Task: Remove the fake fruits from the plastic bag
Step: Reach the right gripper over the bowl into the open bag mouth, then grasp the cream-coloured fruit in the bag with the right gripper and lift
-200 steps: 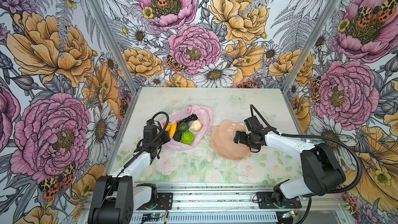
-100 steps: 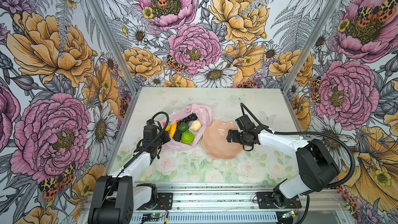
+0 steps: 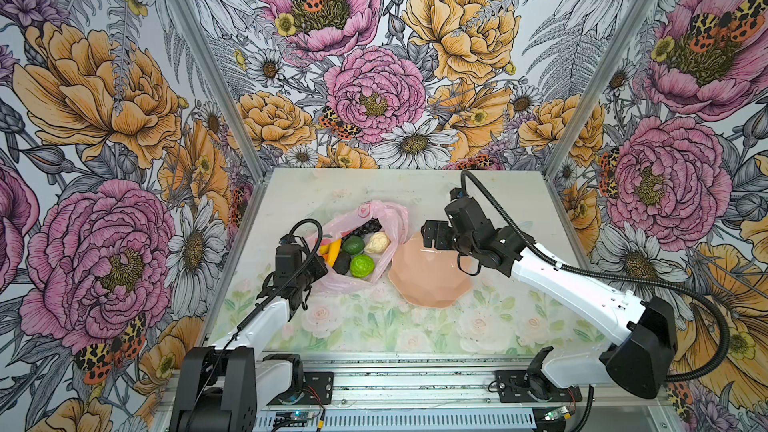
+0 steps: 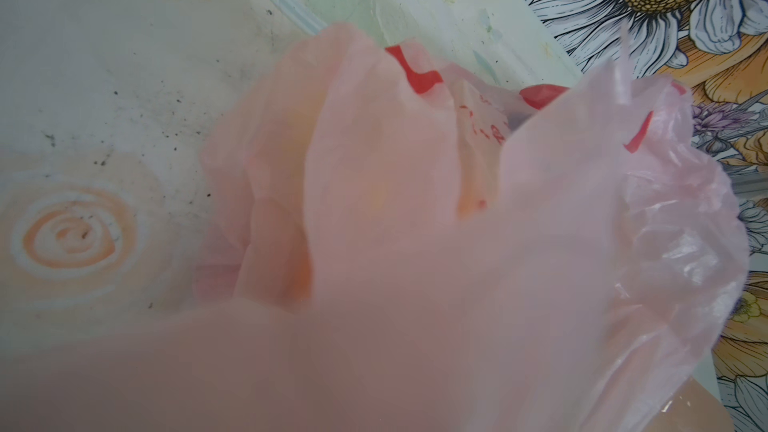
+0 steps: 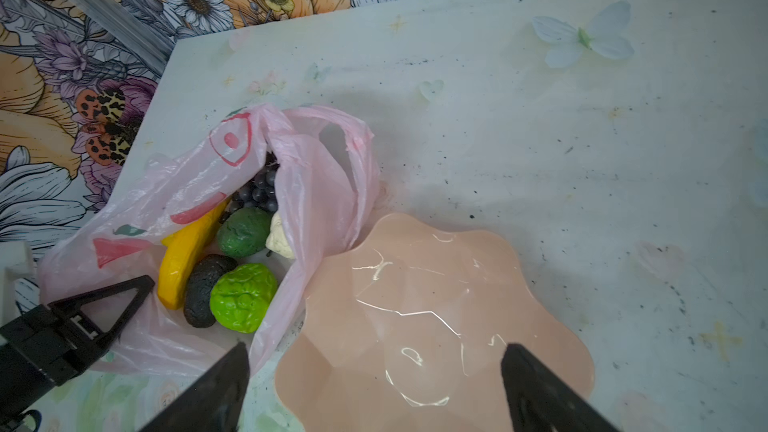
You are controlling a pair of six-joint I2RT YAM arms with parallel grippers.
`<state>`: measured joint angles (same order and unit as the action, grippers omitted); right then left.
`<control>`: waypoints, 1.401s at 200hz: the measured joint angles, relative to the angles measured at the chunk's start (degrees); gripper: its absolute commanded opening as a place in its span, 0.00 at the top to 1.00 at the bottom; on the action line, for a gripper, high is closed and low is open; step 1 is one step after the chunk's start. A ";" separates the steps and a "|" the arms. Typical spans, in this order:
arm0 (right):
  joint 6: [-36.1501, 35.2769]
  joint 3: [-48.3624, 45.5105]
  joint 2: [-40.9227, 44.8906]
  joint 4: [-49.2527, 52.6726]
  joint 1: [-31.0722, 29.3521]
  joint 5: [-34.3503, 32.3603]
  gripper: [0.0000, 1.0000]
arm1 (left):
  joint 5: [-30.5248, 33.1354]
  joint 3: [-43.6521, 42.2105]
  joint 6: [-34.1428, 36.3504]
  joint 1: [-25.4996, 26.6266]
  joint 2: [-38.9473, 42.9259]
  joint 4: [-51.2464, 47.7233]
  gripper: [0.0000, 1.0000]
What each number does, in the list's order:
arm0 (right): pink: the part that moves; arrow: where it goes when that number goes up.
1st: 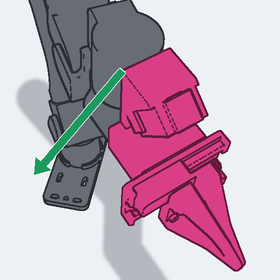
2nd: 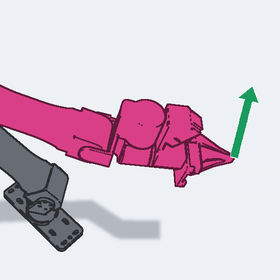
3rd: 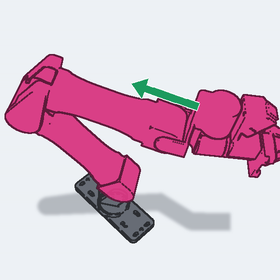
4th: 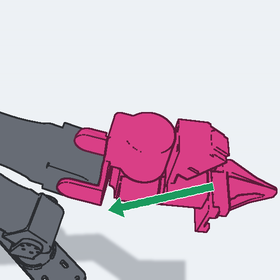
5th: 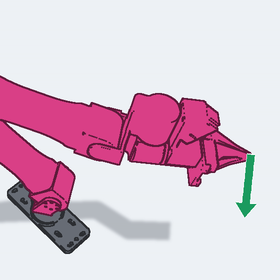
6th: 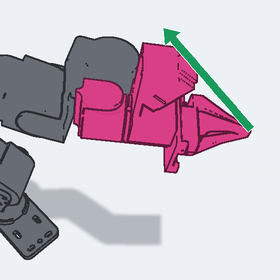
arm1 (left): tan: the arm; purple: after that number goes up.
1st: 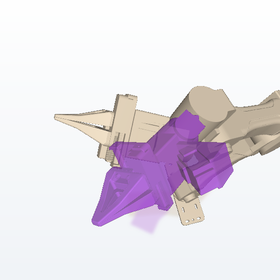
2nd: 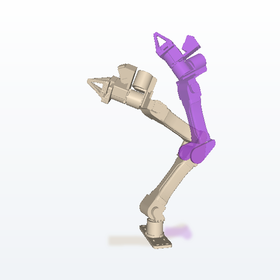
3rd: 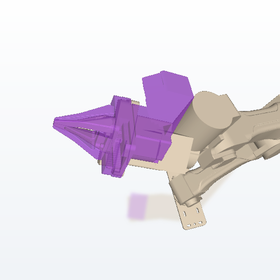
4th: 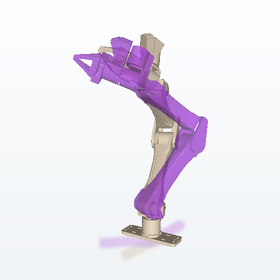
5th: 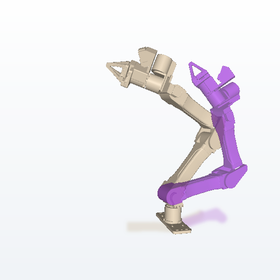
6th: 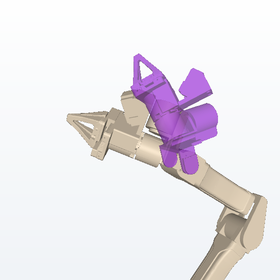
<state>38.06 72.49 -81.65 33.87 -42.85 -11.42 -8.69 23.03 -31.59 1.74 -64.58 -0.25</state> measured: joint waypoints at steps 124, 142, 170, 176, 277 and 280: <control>-0.39 26.47 -35.52 0.61 -11.19 4.55 0.21 | 0.52 0.55 1.16 1.90 0.46 -2.36 0.84; 1.86 28.63 -37.20 0.59 -11.04 3.82 0.22 | 0.52 0.55 1.40 1.90 0.48 -2.25 0.84; 6.23 30.34 -39.54 0.48 -10.69 2.23 0.22 | 0.52 0.52 1.57 1.90 1.18 -2.23 0.84; 7.21 30.69 -40.22 0.42 -10.69 2.12 0.22 | 0.52 0.52 1.57 1.90 1.46 -2.23 0.84; 13.16 32.68 -45.57 0.11 -8.41 0.55 0.25 | 0.52 0.52 1.57 1.90 2.14 -1.46 0.83; 13.22 32.68 -45.57 0.11 -8.26 0.48 0.25 | 0.52 0.52 1.57 1.90 2.14 -1.40 0.84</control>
<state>51.29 105.16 -127.22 33.98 -51.11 -10.94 -8.16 23.55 -30.02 3.64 -62.43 -1.65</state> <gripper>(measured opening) 0.747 0.165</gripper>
